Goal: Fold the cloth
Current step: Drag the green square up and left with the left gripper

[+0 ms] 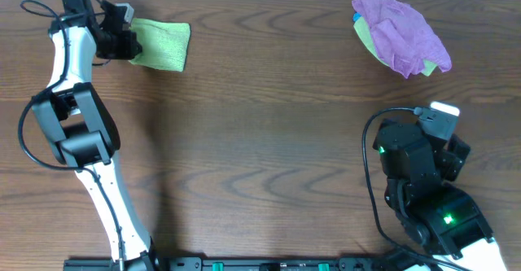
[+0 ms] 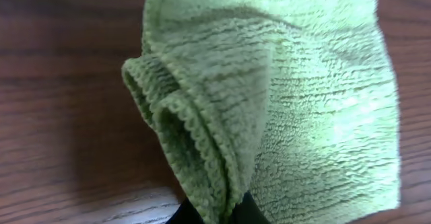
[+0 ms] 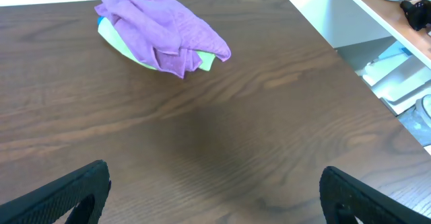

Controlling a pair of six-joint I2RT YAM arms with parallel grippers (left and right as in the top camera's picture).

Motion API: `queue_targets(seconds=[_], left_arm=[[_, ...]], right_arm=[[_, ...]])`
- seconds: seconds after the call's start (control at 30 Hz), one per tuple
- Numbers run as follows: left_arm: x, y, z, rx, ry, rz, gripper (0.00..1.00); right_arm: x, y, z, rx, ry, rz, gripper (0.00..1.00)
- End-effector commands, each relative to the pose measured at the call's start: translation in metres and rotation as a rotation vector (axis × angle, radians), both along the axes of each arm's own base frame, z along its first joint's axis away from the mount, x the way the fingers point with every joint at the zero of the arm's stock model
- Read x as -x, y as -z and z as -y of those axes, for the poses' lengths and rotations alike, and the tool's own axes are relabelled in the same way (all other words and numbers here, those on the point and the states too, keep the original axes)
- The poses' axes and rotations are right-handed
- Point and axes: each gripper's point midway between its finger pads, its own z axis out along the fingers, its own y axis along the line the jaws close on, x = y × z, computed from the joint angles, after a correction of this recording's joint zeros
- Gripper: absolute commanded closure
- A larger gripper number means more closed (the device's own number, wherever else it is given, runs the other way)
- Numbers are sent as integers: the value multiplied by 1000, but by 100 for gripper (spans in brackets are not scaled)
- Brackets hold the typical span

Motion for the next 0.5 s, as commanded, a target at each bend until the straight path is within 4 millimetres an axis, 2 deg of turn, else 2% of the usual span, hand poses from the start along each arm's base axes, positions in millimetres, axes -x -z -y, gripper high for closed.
queue_targets(seconds=[0.0,0.47], left_arm=[[-1,9,-9,-11,-21,-15,94],[2,17,-14,-22,-52,-44,94]], right_arm=[[0,1,3,-10,21,9,1],[0,1,3,-10,21,9,1]])
